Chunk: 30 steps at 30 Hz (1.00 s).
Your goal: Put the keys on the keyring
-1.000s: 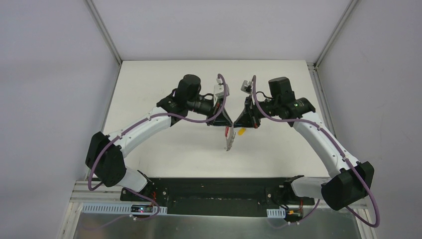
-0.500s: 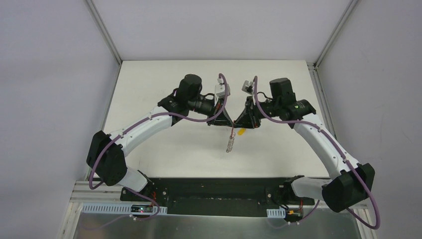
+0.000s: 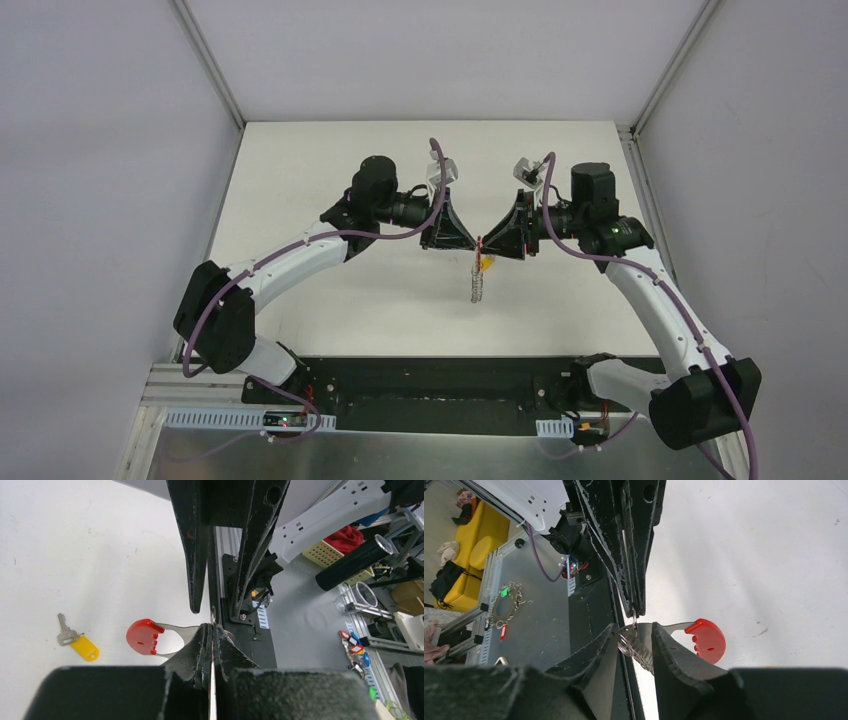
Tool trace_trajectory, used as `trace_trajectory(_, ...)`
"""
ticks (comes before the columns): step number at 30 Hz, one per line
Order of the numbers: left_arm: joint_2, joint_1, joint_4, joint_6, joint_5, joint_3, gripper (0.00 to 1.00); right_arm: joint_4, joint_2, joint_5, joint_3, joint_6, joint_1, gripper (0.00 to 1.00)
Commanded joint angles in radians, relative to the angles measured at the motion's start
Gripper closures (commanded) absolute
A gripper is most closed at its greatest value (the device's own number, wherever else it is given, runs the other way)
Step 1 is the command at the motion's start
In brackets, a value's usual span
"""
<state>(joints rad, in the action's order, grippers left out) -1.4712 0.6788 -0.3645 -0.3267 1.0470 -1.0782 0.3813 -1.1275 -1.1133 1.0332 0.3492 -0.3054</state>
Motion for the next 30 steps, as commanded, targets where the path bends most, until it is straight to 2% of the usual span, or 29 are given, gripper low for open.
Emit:
trace_trajectory(1, 0.023, -0.007, -0.149, -0.082, 0.027, 0.005, 1.00, -0.062, 0.011, -0.088, -0.008, -0.028, 0.005, 0.67)
trace_trajectory(4, 0.023, -0.007, -0.149, -0.083, 0.024, 0.008, 1.00, -0.070, 0.008, -0.092, -0.012, -0.033, 0.005, 0.71)
trace_trajectory(10, 0.022, -0.007, -0.141, -0.074, 0.024, 0.009, 1.00, -0.092, -0.002, -0.097, -0.007, -0.056, 0.004, 0.84)
trace_trajectory(22, 0.015, -0.007, -0.123, -0.064, 0.020, -0.001, 1.00, -0.130, -0.020, -0.096, -0.022, -0.088, 0.000, 0.90)
trace_trajectory(27, 0.013, -0.007, -0.122, -0.063, 0.021, -0.004, 1.00, -0.128, -0.019, -0.092, -0.021, -0.086, -0.001, 1.00)
trace_trajectory(30, 0.018, -0.007, -0.107, -0.047, 0.018, -0.010, 1.00, -0.101, -0.016, -0.072, -0.012, -0.060, 0.000, 1.00)
